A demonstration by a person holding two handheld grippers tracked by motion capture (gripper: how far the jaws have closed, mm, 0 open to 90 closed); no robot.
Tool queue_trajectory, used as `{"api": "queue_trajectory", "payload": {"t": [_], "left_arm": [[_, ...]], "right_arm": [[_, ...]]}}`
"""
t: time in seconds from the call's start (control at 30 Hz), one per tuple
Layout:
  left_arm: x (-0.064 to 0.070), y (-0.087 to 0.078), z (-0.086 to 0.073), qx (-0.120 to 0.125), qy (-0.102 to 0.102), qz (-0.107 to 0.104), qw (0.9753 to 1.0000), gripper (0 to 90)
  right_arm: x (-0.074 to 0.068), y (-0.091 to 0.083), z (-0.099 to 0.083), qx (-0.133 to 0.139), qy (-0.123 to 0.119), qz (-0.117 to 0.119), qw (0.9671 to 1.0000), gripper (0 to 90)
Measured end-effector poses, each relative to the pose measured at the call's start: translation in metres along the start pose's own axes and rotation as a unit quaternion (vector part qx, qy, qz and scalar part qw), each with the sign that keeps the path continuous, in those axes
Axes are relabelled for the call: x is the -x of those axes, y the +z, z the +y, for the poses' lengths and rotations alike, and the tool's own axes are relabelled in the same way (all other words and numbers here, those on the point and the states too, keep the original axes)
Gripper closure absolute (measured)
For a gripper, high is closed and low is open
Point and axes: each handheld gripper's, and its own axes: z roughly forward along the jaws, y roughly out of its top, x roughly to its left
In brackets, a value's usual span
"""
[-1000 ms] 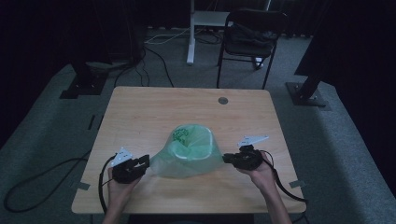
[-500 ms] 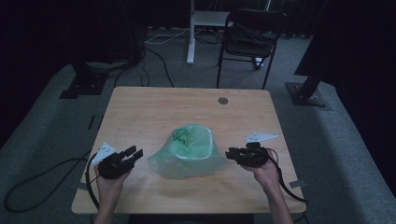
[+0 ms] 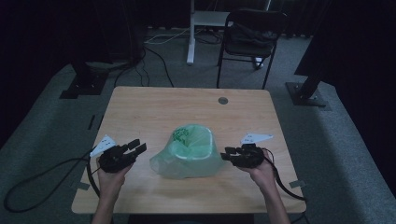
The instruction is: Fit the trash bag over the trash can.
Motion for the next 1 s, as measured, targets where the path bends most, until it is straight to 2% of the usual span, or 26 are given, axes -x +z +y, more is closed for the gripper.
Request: {"api": "queue_trajectory", "payload": {"t": [0.17,0.37,0.63,0.7,0.8,1.0], "left_arm": [[0.014,0.013,0.014,-0.008,0.029,-0.035,0.9989,56.8],[0.032,0.03,0.031,-0.023,0.069,-0.074,0.9946,54.9],[0.045,0.051,0.05,-0.049,0.095,-0.115,0.9875,53.8],[0.048,0.055,0.053,-0.056,0.104,-0.126,0.9851,53.8],[0.049,0.062,0.057,-0.059,0.106,-0.154,0.9805,53.7],[0.049,0.076,0.059,-0.089,0.119,-0.153,0.9771,52.5]], "right_arm": [[-0.001,0.004,-0.001,-0.002,-0.004,0.001,1.0,59.6],[-0.002,0.006,-0.002,-0.004,-0.006,0.002,1.0,57.7],[-0.001,0.007,-0.004,-0.007,-0.004,0.005,1.0,56.7],[0.0,0.007,-0.004,-0.006,-0.004,0.006,1.0,56.4],[-0.001,0.007,-0.004,-0.007,-0.002,0.006,1.0,56.0],[0.0,0.008,-0.004,-0.007,-0.002,0.007,0.9999,54.7]]}}
